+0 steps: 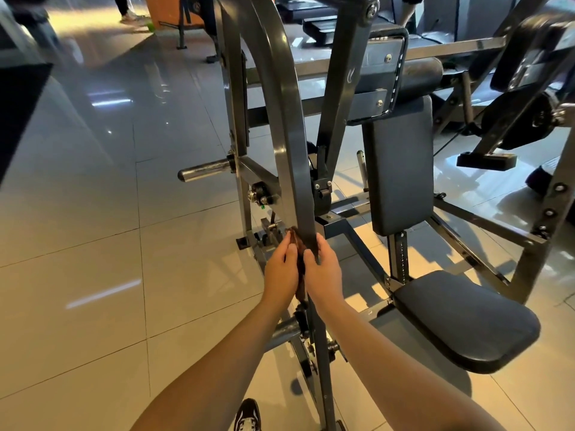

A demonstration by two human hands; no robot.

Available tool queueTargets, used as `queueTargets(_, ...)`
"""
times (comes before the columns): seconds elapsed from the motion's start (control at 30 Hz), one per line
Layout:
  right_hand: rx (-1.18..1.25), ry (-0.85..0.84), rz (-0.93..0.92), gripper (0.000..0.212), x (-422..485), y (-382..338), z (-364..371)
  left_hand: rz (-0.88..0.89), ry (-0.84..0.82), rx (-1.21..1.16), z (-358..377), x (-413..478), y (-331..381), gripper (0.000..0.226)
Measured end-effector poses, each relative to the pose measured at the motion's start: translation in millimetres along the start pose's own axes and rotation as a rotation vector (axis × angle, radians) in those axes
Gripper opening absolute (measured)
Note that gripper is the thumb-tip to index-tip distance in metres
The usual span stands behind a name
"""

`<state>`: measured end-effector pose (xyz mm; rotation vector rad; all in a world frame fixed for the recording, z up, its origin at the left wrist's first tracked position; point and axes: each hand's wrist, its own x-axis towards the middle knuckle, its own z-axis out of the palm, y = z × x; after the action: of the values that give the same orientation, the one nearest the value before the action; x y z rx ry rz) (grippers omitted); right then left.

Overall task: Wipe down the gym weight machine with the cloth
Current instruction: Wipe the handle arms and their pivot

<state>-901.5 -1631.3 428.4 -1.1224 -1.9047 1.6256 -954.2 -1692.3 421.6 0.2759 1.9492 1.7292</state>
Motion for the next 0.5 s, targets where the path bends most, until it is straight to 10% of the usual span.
queueTargets(0.27,0.206,-0.242,0.117,0.034,-46,37,-25,-0.030,0.004,-0.076,-3,-66,-29,0.028)
queueTargets(0.5,0.169,-0.092,0.182,0.035,-65,62,-23,-0.157,-0.074,0.043,-2,-89,-41,0.027)
